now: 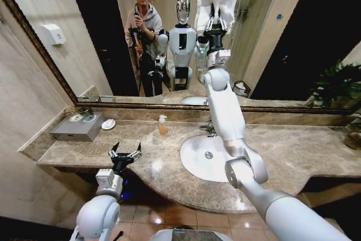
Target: Pick up the towel from the sink counter and wipe the mirror surface.
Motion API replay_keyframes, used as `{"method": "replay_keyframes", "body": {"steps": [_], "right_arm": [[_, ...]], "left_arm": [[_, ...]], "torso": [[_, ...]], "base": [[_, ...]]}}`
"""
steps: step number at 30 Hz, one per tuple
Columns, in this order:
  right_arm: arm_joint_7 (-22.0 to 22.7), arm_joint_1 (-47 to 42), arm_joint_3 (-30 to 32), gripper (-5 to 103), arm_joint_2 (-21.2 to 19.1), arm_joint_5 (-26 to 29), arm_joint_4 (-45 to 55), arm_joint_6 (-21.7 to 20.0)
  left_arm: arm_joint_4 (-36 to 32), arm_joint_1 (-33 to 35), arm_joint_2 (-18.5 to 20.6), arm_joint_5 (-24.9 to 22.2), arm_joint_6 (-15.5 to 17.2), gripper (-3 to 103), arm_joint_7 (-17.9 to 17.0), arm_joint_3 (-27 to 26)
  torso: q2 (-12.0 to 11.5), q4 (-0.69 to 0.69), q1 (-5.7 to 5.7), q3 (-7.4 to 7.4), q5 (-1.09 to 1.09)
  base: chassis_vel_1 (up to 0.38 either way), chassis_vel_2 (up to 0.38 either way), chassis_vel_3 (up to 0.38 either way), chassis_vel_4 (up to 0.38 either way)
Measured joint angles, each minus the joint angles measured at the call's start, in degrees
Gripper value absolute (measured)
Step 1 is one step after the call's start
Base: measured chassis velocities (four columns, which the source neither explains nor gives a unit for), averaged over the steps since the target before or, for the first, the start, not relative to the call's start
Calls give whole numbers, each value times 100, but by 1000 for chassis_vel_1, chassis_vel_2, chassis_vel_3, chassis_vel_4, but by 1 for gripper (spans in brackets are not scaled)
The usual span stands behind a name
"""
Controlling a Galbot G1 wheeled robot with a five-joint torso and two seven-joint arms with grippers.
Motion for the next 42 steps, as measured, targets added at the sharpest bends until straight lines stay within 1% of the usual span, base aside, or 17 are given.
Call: {"method": "replay_keyframes", "body": {"steps": [2,4,5,7,10,14,16,18,19,20,24,29,32,36,39,41,42], "right_arm": [[-191,56,-109,8,0,-2,-168,44],[-572,117,-259,8,0,-15,-472,274],[-572,117,-259,8,0,-15,-472,274],[-896,108,-350,8,0,-12,-610,498],[-1001,43,-357,8,1,-2,-616,566],[-885,-71,-191,8,1,30,-524,558],[-609,-213,1,8,-5,96,-224,407],[-527,-264,69,8,-56,145,-103,357],[-477,-291,117,8,-115,184,-33,333],[-363,-373,314,8,-306,288,131,281],[-194,-478,779,8,-612,351,247,260],[75,-550,1238,8,-867,405,279,133],[141,-566,1312,8,-955,515,224,94],[86,-629,1192,8,-914,571,199,101],[-147,-689,1023,8,-696,534,225,190],[-449,-719,727,8,-364,433,223,352],[-449,-719,727,8,-364,433,223,352]], "left_arm": [[0,0,0,0,0,100,0,0],[0,0,0,0,0,100,0,0],[0,0,0,0,0,100,0,0],[0,0,0,0,0,100,0,0],[0,0,0,0,0,100,0,0],[0,0,0,0,0,100,0,0],[0,0,0,0,0,100,0,0],[0,-1,0,0,0,100,0,0],[0,0,0,0,0,100,0,0],[0,0,0,0,0,100,0,0],[0,0,0,0,0,100,0,0],[0,0,0,0,0,100,0,0],[0,0,0,0,0,100,0,0],[0,0,0,0,0,100,0,0],[0,0,1,0,0,100,0,0],[0,0,0,0,0,100,0,0],[0,0,0,0,0,100,0,0]], "torso": [[0,0,0,0,0],[0,0,0,0,-1],[0,0,0,0,-1],[0,0,1,0,-1],[0,0,0,0,-1],[0,-2,0,1,1],[0,-2,0,0,1],[0,1,0,0,2],[0,4,0,0,1],[0,0,0,0,1],[0,-7,0,0,3],[0,-2,0,0,3],[0,-3,0,0,1],[0,-3,0,0,2],[0,-2,0,0,1],[0,2,0,0,0],[0,2,0,0,0]], "base": [[0,0,0,0],[0,0,0,0],[0,0,0,0],[0,0,0,0],[0,0,0,0],[0,0,0,0],[0,0,0,0],[0,0,0,0],[0,0,0,0],[0,0,0,0],[0,0,0,0],[0,0,0,0],[0,0,0,0],[0,0,0,0],[0,0,0,0],[0,0,0,0],[0,0,0,0]]}}
